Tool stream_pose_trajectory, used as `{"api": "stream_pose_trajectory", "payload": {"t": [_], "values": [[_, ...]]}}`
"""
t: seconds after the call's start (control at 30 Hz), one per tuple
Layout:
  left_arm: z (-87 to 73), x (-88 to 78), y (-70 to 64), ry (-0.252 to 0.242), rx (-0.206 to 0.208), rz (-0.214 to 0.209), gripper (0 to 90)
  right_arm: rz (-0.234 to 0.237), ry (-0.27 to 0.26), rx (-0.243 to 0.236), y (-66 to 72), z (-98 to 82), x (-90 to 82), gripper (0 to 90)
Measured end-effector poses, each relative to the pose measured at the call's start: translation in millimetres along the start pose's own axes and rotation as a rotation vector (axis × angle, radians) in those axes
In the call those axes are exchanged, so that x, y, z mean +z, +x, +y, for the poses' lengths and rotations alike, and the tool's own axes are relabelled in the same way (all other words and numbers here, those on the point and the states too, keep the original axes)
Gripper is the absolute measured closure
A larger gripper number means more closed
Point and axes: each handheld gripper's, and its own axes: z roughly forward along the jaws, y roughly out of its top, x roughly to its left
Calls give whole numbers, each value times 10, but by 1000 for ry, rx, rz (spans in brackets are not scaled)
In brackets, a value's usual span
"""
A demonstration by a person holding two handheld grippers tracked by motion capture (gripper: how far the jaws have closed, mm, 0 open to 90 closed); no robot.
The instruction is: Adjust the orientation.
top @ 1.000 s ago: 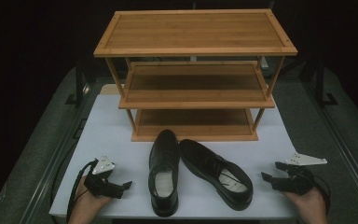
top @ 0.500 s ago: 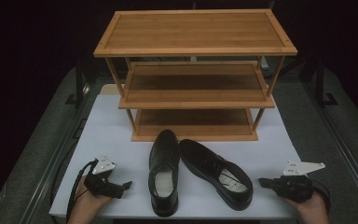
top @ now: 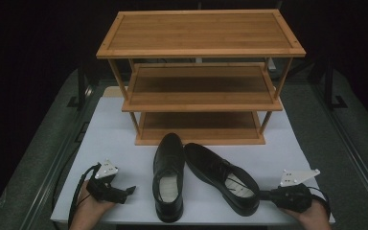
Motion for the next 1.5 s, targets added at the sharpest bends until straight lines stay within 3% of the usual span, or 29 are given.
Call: {"api": "stream_pose_trajectory", "payload": {"t": [0.17,0.5,1.07,1.5], "values": [[0,0,1,1,1,0,0,16,4,-2,4,0,3,900],[1,0,1,2,0,-1,0,74,26,-53,112,49,73,900],[1,2,1,1,0,0,0,188,53,-112,313,185,268,900],[1,2,1,1,0,0,0,241,68,-152,437,291,412,900]]}}
